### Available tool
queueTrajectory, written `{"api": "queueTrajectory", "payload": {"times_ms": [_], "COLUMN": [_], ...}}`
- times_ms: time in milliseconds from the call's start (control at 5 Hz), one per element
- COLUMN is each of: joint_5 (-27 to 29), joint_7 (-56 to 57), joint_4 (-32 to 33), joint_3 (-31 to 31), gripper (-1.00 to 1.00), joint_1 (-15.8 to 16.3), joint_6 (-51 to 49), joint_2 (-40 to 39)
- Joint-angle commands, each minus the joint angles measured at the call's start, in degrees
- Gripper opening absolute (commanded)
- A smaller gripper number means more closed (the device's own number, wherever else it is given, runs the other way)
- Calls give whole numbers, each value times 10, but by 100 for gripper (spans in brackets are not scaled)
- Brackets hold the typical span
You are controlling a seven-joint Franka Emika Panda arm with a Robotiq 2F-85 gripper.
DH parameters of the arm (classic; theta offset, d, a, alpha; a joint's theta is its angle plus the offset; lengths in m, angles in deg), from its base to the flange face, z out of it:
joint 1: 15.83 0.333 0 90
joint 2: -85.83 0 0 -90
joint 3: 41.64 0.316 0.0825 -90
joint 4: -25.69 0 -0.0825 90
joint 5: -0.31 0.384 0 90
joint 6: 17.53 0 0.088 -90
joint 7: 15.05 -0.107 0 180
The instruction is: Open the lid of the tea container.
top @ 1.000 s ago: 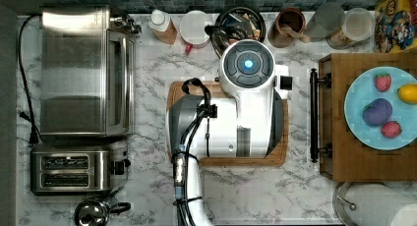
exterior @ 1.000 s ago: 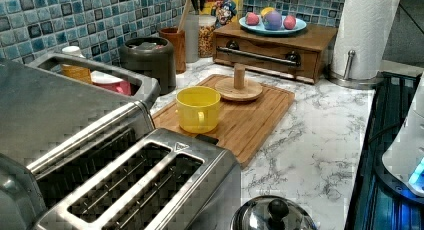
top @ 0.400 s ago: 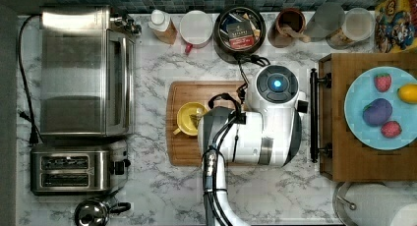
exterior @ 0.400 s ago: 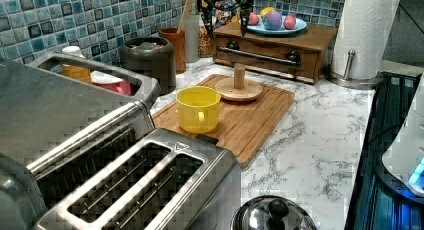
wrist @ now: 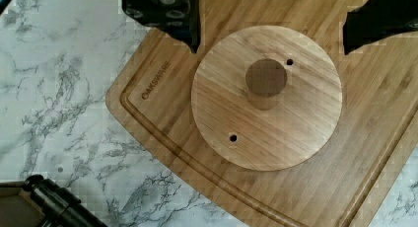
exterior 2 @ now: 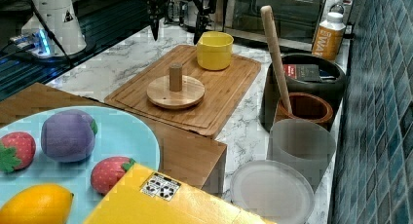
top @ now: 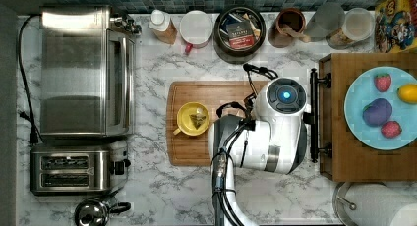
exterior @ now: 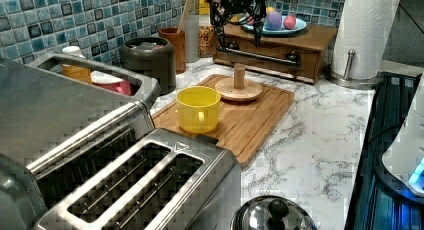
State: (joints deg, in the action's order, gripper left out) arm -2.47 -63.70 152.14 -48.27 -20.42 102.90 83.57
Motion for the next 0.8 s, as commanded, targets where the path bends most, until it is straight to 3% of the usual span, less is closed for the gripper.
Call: {"api": "queueTrajectory", "payload": {"times_ms": [200,800], "joint_5": [14,7], "joint_7": [-1,-13], "joint_4": [62,67], "joint_3": [-8,-9], "gripper": [100,100], "joint_1": [-11,-7], "joint_6": [108,130], "joint_2": [-4,-37]}}
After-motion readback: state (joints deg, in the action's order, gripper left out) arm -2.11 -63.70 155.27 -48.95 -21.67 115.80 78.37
